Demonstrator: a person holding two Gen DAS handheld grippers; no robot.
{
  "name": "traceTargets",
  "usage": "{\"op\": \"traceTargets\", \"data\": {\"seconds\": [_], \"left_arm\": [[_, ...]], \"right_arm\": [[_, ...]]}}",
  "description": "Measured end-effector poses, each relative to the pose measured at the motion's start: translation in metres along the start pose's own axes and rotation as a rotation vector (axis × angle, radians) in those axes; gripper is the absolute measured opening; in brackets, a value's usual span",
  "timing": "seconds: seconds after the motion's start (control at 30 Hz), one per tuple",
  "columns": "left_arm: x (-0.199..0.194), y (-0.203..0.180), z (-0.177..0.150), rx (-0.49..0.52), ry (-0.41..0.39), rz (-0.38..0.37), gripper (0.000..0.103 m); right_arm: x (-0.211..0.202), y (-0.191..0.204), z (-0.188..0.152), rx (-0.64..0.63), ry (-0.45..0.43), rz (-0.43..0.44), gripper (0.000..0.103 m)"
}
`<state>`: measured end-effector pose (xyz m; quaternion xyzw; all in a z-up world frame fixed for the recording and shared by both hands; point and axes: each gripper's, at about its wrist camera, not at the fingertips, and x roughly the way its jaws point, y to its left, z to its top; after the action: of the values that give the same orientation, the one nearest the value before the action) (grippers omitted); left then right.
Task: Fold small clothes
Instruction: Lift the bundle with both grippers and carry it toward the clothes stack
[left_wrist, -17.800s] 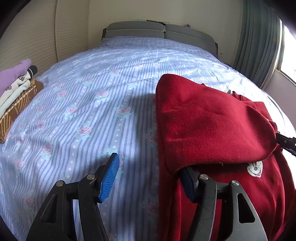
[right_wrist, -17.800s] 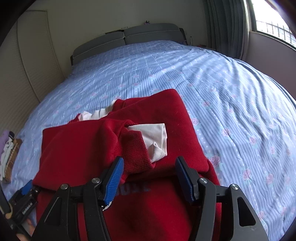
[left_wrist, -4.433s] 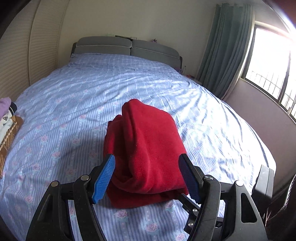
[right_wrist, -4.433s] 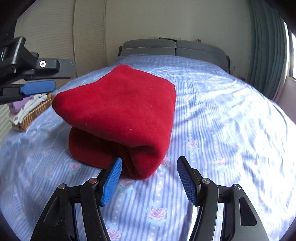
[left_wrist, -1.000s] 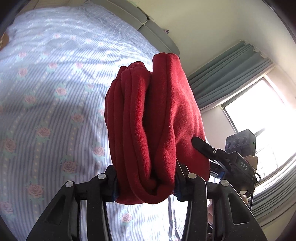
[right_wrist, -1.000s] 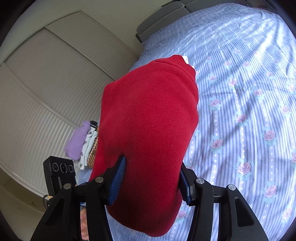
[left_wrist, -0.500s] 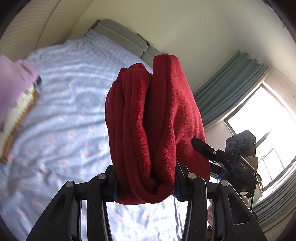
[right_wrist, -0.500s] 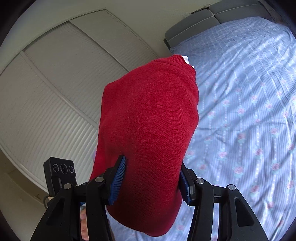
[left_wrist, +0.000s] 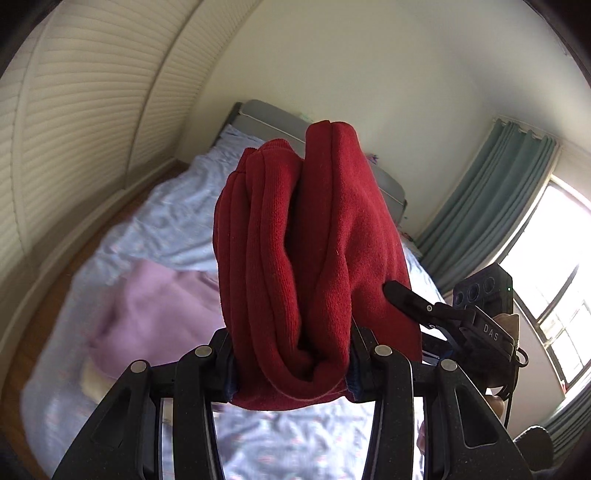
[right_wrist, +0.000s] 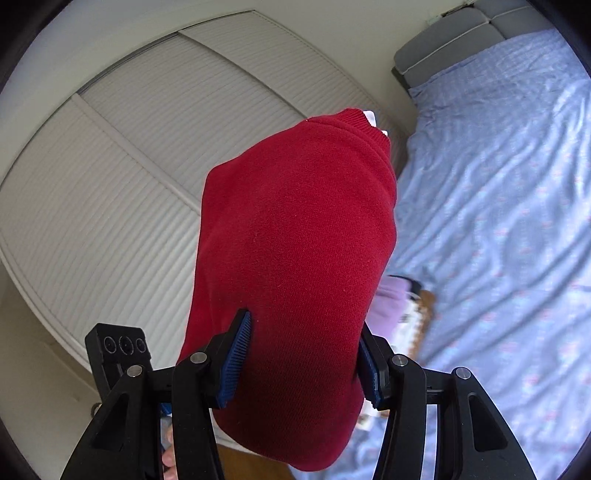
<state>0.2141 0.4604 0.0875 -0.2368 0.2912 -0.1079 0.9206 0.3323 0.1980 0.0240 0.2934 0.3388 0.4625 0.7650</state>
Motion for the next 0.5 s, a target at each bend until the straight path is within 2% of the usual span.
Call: {"op": "traceTargets", "data": {"seconds": [0.13, 0.33, 0.4, 0.5], "left_arm": [[-0.001, 0.044, 0.008, -0.022, 0.02, 0.044, 0.043], [0.039, 0.11, -0.009, -0.106, 0.111, 0.076, 0.043], [0.052, 0.126, -0.023, -0.132, 0.13, 0.065, 0.044], [0.057, 0.139, -0.033, -0.161, 0.108, 0.023, 0.045]], "right_arm": [[0.057, 0.007, -0.007, 0.04, 0.036, -0.001, 0.053], [0.127, -0.03, -0.032, 0.18, 0.133, -0.09, 0.053], [0.141, -0.042, -0.04, 0.214, 0.15, -0.123, 0.054], [0.147, -0.044, -0.043, 0.181, 0.147, -0.146, 0.055]]}}
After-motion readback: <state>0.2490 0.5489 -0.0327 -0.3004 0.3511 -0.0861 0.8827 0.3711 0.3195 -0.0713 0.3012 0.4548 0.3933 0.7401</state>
